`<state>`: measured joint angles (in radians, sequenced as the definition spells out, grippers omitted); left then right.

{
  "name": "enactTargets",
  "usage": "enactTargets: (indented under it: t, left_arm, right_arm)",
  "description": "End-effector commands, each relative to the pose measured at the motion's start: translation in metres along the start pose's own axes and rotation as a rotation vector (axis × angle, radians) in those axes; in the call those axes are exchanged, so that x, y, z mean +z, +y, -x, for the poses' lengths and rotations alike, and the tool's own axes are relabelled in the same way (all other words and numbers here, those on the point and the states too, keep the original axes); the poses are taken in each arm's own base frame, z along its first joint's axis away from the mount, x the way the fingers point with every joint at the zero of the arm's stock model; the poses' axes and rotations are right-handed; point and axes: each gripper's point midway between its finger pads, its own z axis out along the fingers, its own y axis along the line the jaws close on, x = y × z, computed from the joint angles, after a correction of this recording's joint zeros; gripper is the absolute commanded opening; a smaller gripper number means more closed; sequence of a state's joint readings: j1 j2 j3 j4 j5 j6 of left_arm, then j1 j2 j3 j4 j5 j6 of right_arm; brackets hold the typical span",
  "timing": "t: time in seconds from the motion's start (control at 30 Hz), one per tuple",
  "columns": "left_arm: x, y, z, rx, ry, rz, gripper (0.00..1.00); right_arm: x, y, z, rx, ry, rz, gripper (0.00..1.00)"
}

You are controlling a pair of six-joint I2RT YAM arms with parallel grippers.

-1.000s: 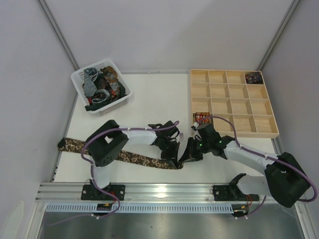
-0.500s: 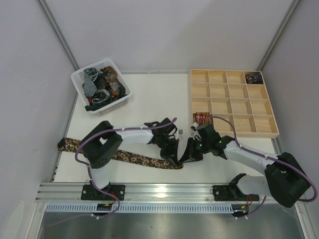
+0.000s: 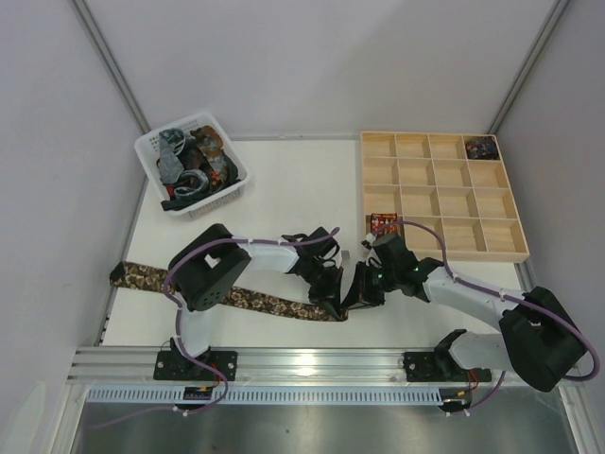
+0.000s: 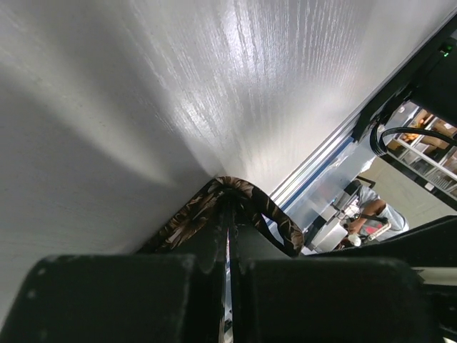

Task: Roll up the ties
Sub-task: Roll the tie

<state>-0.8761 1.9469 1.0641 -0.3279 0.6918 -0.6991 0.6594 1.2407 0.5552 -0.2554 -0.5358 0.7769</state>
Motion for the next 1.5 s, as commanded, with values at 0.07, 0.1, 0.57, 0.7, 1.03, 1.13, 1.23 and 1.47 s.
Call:
enactTargets:
  t: [0.07, 0.1, 0.57, 0.7, 1.03, 1.13, 1.23, 1.47]
  left_arm:
    - [-0.013, 0.000, 0.006, 0.033, -0.041, 0.011, 0.00]
    - [-0.016, 0.001, 0.004, 0.032, -0.042, 0.025, 0.00]
    - [-0.045, 0.020, -0.005, 0.056, -0.062, 0.113, 0.00]
    - [-0.045, 0.036, -0.008, 0.031, -0.064, 0.130, 0.00]
    - [-0.035, 0.054, -0.009, -0.017, -0.070, 0.135, 0.00]
    - [-0.034, 0.055, -0.010, -0.018, -0.070, 0.136, 0.01]
    - [-0.033, 0.056, -0.010, -0.021, -0.069, 0.139, 0.00]
    - [-0.033, 0.059, -0.012, -0.023, -0.066, 0.144, 0.01]
  right_arm:
    - [0.003, 0.004, 0.003, -0.011, -0.002, 0.012, 0.00]
    - [0.003, 0.004, 0.004, -0.012, -0.003, 0.013, 0.00]
    - [0.008, -0.002, 0.003, -0.009, 0.012, -0.009, 0.00]
    - [0.010, -0.004, 0.002, -0.008, 0.023, -0.017, 0.00]
    - [0.018, 0.002, 0.005, -0.014, 0.052, -0.014, 0.00]
    - [0.021, 0.008, 0.007, -0.025, 0.057, -0.007, 0.00]
    - [0.022, 0.018, 0.011, -0.035, 0.050, 0.012, 0.00]
    - [0.037, 0.023, 0.010, -0.047, 0.082, 0.017, 0.00]
